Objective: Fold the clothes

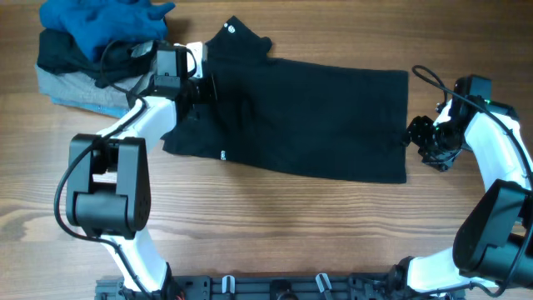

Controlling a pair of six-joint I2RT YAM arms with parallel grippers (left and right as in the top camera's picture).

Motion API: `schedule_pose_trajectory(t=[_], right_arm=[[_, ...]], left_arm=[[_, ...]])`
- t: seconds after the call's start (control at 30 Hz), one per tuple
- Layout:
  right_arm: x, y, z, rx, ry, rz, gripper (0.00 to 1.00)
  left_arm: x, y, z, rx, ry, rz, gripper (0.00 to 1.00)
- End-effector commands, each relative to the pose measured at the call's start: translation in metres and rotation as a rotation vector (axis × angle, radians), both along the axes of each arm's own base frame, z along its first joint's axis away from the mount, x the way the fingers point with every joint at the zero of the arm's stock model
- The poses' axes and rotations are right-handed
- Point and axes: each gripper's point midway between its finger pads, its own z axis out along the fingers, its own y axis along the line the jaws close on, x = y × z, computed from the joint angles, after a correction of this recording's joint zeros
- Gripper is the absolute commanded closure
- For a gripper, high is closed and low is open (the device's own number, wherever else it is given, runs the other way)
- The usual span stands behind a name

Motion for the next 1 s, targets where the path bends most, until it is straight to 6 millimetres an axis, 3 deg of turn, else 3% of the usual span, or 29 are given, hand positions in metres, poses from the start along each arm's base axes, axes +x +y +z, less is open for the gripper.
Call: schedule_pose_trajectory(t=[0.0, 0.13, 0.2, 0.23, 0.27, 0.33, 0.43, 0.5, 0.53, 0.57, 0.6, 0.63, 0.77, 0.87, 0.97], right_arm=[[0.004, 0.001, 0.009, 0.008, -0.032, -0.005, 0.29], [0.002, 0.001, 0.009, 0.01, -0.023, -0.004, 0.3], [0.003, 0.001, 0.009, 0.01, -0.024, -0.004, 0.29], [0.003, 0.001, 0.009, 0.01, -0.024, -0.005, 0.29], [0.003, 0.001, 0.009, 0.01, -0.024, -0.005, 0.29], [0.003, 0.001, 0.009, 0.01, -0.025, -0.005, 0.29], [0.004, 0.004, 0.009, 0.026, -0.03, -0.004, 0.29], [0.004, 0.006, 0.01, 0.035, -0.033, -0.003, 0.29], [0.004, 0.006, 0.01, 0.035, -0.033, -0.003, 0.29], [0.004, 0.006, 0.01, 0.035, -0.032, -0.003, 0.29], [0.004, 0.006, 0.01, 0.035, -0.032, -0.003, 0.29], [0.004, 0.006, 0.01, 0.035, -0.033, -0.003, 0.29], [0.004, 0.005, 0.01, 0.035, -0.032, -0.003, 0.29], [0.004, 0.005, 0.01, 0.034, -0.033, -0.003, 0.29], [0.004, 0.005, 0.01, 0.034, -0.033, -0.003, 0.29]], left_arm=[[0.003, -0.009, 0.005, -0.059, -0.005, -0.001, 0.91], [-0.014, 0.004, 0.012, -0.004, 0.048, -0.024, 0.87], [-0.025, 0.006, 0.028, 0.022, 0.047, -0.058, 0.78], [-0.033, 0.002, 0.032, 0.053, 0.046, -0.105, 0.64], [-0.037, -0.001, 0.031, 0.07, 0.046, -0.134, 0.59], [-0.049, -0.018, 0.022, 0.102, 0.071, -0.212, 0.65], [-0.052, -0.033, 0.017, 0.177, 0.045, -0.269, 0.93], [-0.054, -0.038, 0.003, 0.199, 0.07, -0.276, 0.93], [-0.055, -0.041, -0.004, 0.197, 0.086, -0.281, 0.82], [-0.056, -0.043, -0.012, 0.193, 0.099, -0.289, 0.54], [-0.056, -0.049, -0.018, 0.181, 0.101, -0.304, 0.41], [-0.054, -0.054, -0.018, 0.159, 0.087, -0.319, 0.39], [-0.05, -0.065, -0.023, 0.154, 0.062, -0.338, 0.4], [-0.054, -0.08, -0.025, 0.155, 0.057, -0.371, 0.63], [-0.057, -0.081, -0.033, 0.209, 0.068, -0.363, 0.67]])
